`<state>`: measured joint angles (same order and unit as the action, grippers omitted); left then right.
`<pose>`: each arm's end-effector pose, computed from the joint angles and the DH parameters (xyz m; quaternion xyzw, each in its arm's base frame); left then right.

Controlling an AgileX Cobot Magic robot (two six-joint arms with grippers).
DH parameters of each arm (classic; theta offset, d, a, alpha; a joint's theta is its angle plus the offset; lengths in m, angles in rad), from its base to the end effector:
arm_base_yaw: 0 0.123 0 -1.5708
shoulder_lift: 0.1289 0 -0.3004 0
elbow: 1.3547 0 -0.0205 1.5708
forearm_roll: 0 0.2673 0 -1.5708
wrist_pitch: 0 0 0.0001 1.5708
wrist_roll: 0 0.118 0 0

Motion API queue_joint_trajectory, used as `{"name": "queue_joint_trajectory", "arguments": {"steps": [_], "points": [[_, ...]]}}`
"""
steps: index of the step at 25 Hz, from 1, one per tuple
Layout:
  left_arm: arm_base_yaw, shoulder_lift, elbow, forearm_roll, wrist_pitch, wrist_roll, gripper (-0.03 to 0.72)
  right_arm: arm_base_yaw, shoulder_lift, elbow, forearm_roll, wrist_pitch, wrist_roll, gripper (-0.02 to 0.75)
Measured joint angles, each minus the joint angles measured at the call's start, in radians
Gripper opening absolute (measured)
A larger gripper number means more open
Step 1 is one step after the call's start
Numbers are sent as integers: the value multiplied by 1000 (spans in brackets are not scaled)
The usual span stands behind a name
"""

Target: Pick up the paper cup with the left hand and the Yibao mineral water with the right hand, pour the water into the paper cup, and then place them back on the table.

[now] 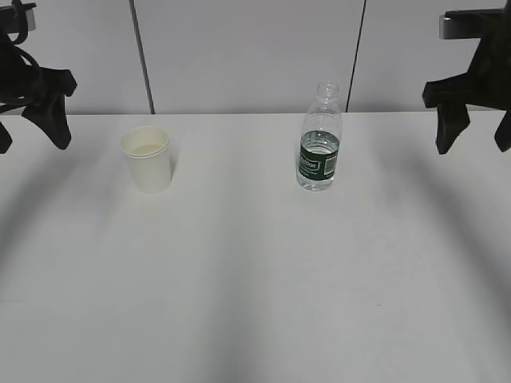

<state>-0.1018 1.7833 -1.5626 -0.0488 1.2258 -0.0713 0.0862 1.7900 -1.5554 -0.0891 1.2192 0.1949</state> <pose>0.3903 -0.0453 0.2755 0.0094 0.9941 -0.0327 0.1031 0.3932 0.0241 0.2713 0.0430 0.9929 -0.0285 0.1069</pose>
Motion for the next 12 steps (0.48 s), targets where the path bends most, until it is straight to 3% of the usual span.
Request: {"name": "queue_joint_trajectory", "arguments": {"steps": [12], "points": [[0, -8, 0, -6, 1, 2, 496, 0, -50, 0, 111, 4, -79, 572]]}}
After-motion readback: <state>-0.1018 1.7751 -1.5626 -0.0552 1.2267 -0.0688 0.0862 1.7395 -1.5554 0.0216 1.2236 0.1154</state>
